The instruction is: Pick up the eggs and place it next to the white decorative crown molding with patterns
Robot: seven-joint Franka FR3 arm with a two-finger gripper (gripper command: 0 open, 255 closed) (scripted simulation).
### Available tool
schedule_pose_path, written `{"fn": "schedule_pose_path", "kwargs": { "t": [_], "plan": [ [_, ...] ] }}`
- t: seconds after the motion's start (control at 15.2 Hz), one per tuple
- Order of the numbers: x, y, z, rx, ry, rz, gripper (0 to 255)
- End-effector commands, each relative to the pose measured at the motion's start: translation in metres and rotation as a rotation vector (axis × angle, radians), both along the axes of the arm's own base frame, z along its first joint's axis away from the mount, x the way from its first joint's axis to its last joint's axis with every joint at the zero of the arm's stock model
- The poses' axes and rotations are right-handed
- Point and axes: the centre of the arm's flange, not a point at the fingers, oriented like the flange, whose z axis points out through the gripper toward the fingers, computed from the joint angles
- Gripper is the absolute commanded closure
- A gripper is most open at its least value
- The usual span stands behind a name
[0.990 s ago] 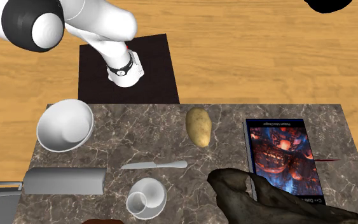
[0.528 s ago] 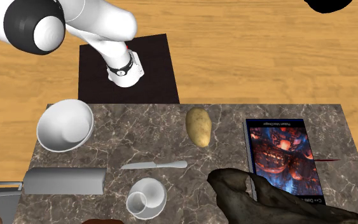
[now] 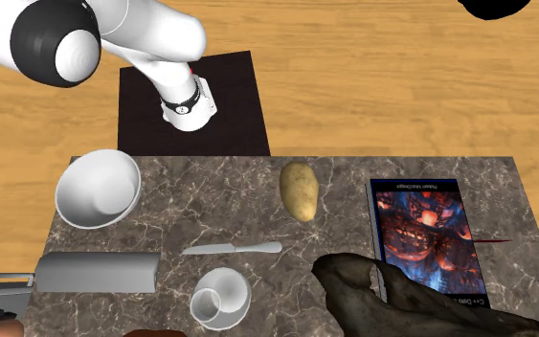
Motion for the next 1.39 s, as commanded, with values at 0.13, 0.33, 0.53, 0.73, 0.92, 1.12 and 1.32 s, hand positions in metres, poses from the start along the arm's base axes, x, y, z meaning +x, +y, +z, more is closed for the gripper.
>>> {"fn": "schedule_pose_path", "kwargs": {
  "t": [0.13, 0.33, 0.53, 0.73, 0.92, 1.12, 1.32],
  "plan": [
    [0.001, -0.001, -0.021, 0.0, -0.001, 0.0, 255],
    [0.001, -0.001, -0.036, 0.0, -0.001, 0.0, 255],
    [0.001, -0.001, -0.036, 0.0, -0.001, 0.0, 255],
    [0.001, -0.001, -0.036, 0.0, -0.001, 0.0, 255],
    [0.001, -0.001, -0.036, 0.0, -0.001, 0.0, 0],
    [0.001, -0.001, -0.036, 0.0, -0.001, 0.0, 0],
    [0.001, -0.003, -0.023, 0.0, -0.001, 0.0, 0]
  ]
}}
